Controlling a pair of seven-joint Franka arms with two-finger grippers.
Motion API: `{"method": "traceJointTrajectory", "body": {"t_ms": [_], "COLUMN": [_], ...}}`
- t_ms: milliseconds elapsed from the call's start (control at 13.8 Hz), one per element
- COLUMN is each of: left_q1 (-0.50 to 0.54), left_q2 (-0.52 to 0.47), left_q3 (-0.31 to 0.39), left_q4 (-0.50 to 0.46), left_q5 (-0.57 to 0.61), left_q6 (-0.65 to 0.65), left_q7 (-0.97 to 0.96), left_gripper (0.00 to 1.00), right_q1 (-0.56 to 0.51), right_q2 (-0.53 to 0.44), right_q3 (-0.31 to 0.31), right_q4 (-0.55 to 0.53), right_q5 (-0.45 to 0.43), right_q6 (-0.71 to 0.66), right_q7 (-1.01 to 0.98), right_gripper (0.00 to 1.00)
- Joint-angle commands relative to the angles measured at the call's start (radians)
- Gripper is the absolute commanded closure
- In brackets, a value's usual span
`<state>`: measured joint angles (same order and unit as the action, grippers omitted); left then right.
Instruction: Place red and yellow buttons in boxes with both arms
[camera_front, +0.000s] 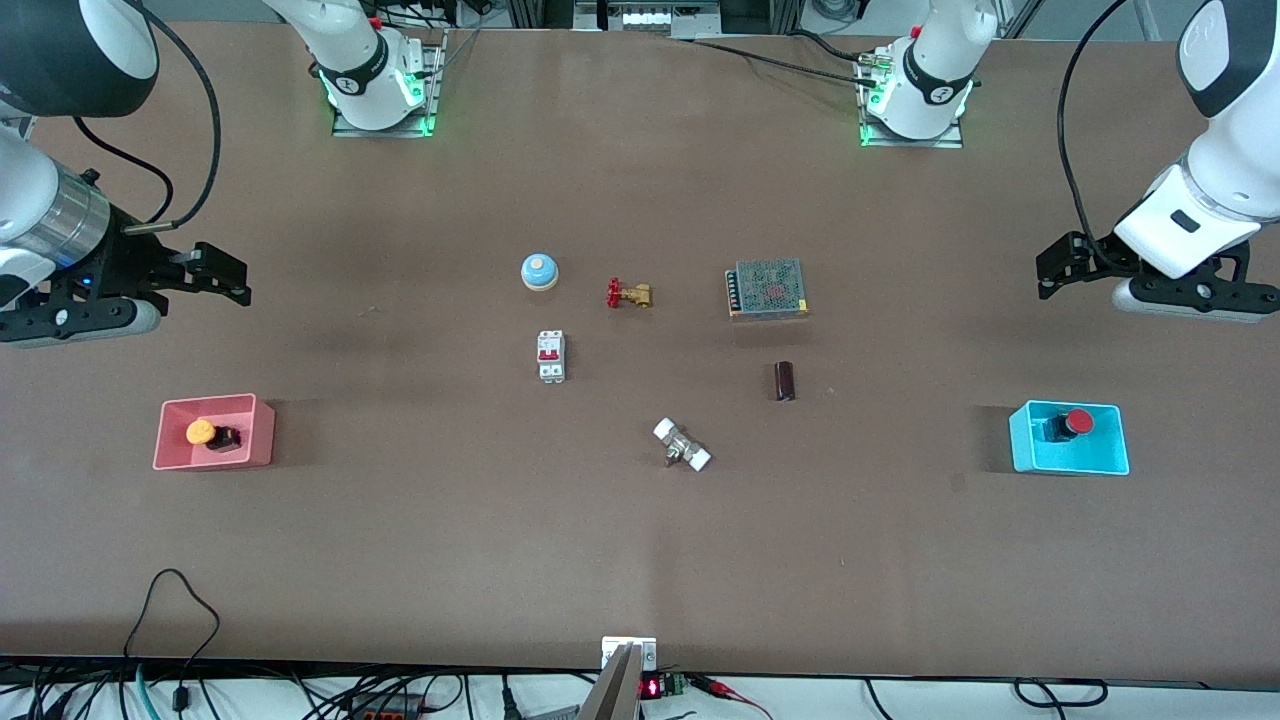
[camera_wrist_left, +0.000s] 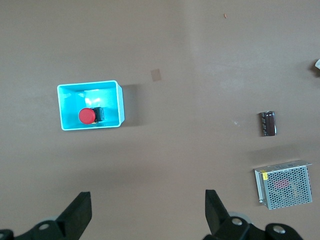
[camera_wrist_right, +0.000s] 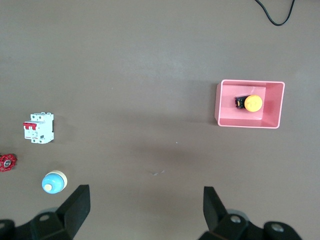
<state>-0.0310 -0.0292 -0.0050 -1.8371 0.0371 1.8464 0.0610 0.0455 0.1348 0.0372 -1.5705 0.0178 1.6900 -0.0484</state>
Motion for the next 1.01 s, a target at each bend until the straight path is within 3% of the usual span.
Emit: {"method": "traceJointTrajectory", "body": {"t_ms": [0, 942], "left_q1": [0.010, 0.010], "left_q2": [0.003, 0.011], "left_q3": [-0.009, -0.009], "left_q4": [0.010, 0.033], "left_q5": [0.011, 0.011], "left_q6": [-0.015, -0.032], "left_q7": [-0.004, -0.003], "left_gripper": [0.00, 0.00], "right_q1": [0.001, -0.004], "right_q2": [0.008, 0.009], "right_q3": [0.000, -0.002], "right_q4": [0.027, 0.027], "right_q5": [0.004, -0.003], "right_q6": [-0.026, -0.026], "right_q7": [0.012, -0.001], "right_gripper": [0.00, 0.00]}}
